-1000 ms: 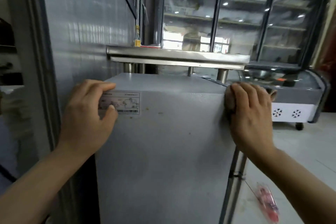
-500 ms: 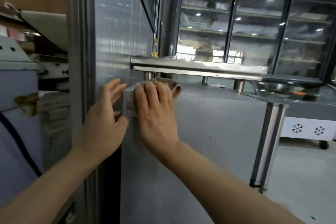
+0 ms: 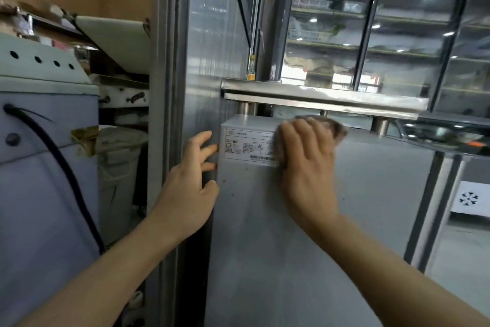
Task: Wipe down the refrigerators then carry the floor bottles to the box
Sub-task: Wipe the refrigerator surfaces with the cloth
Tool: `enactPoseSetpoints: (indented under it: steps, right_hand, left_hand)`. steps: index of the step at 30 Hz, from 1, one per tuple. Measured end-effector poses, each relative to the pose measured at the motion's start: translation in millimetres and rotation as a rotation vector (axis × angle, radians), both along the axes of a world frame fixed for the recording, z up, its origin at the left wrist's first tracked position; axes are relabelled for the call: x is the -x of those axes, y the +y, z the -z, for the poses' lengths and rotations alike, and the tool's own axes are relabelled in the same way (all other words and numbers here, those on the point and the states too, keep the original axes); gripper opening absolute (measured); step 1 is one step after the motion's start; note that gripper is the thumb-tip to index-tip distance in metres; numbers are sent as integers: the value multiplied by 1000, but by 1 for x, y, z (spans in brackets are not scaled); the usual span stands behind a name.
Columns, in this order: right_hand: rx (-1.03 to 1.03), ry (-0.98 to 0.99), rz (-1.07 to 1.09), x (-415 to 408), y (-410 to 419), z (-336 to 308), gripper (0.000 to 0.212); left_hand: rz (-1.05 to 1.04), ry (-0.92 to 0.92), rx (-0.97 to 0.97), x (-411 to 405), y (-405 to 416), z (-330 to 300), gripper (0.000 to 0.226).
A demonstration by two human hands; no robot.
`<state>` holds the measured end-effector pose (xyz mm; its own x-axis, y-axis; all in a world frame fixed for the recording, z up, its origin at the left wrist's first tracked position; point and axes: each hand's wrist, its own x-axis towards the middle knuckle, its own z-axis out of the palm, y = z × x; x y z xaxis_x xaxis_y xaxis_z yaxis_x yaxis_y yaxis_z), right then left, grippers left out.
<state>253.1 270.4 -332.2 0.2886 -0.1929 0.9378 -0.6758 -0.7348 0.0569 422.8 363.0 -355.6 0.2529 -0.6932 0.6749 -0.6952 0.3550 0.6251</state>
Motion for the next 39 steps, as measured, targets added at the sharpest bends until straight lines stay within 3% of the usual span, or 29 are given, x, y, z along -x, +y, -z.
enactPoseSetpoints:
  steps: [4, 9, 16, 22, 25, 30, 34, 36, 39]
  right_hand:
    - [16, 162, -128, -59, 13, -16, 37]
    - [226, 399, -99, -71, -3, -20, 27]
    - [311, 639, -57, -55, -10, 29, 37]
    - [357, 1016, 10, -24, 2, 99, 45]
    - [359, 975, -17, -9, 1, 86, 47]
    - [271, 567, 66, 13, -12, 12, 54]
    - [218, 405, 12, 9, -14, 38, 48]
    - [225, 494, -1, 19, -15, 77, 49]
    - [276, 793, 69, 56, -17, 118, 54]
  left_hand:
    - [-134, -38, 34, -9, 13, 1, 75]
    - [-232, -94, 71, -25, 25, 5, 72]
    - [-241, -132, 9, -24, 32, 17, 74]
    - [-218, -156, -20, -13, 39, 25, 72]
    - [-212, -196, -55, -9, 42, 34, 71]
    - [-198, -313, -17, -1, 29, 39, 72]
    - [-202, -427, 40, 16, 6, 41, 80]
    - [-208, -463, 22, 21, 0, 46, 82]
    - [-248, -522, -5, 22, -2, 52, 84]
